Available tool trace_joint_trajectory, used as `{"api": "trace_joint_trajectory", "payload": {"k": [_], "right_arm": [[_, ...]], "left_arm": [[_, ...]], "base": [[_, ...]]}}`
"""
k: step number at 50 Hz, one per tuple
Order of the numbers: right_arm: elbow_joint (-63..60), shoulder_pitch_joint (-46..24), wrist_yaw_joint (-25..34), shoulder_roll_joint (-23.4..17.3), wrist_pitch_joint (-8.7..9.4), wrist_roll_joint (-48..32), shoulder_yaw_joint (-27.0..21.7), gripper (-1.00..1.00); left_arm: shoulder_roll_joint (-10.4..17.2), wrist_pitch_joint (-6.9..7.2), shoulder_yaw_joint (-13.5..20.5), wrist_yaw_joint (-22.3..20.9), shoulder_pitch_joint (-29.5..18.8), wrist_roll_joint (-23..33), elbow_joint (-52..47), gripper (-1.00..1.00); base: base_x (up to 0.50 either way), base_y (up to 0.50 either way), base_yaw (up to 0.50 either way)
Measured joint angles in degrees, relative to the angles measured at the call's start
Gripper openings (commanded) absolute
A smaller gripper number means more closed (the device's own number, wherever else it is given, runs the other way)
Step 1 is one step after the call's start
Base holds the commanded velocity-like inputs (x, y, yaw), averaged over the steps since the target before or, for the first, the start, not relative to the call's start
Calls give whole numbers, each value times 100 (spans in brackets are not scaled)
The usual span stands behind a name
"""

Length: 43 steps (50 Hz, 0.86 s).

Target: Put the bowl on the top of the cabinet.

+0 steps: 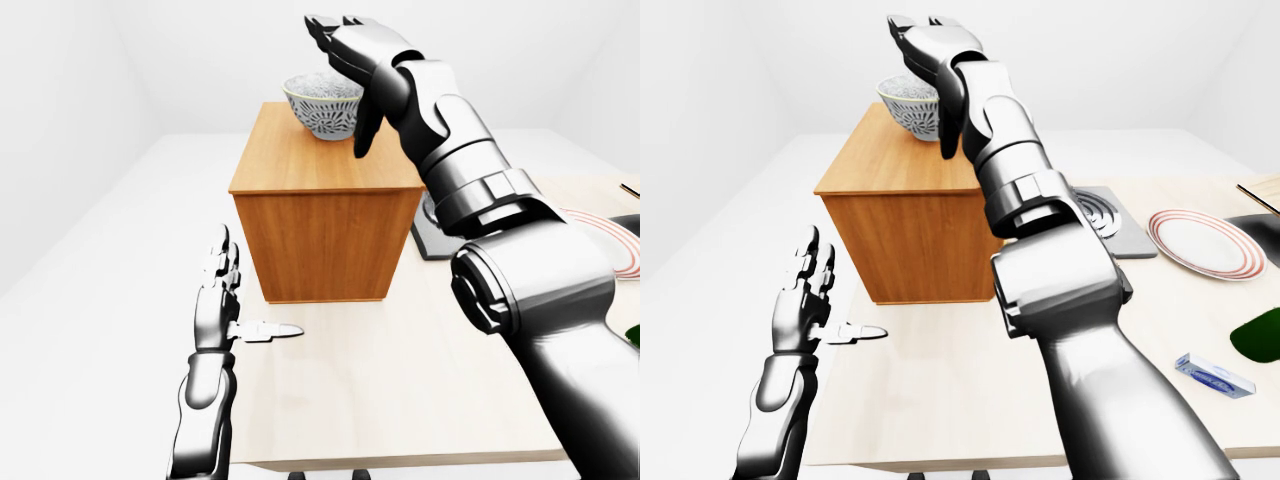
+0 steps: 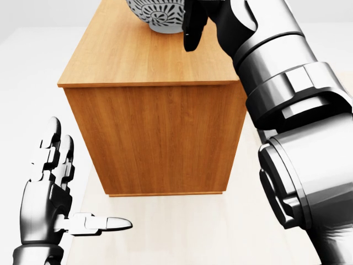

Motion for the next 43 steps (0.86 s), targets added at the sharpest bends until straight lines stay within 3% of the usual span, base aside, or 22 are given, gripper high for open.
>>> {"api": "trace_joint_trajectory", "payload": {"k": [14, 43], "right_arm": [[295, -653, 177, -575, 0, -212, -56, 100], [659, -2029, 568, -2236, 0, -708, -422, 100]], "left_arm": [[-3, 0, -2, -13, 5, 4, -3, 100], [0, 0, 24, 37, -68, -24, 114, 100]], "base": [[0, 0, 0], [0, 0, 0]]}}
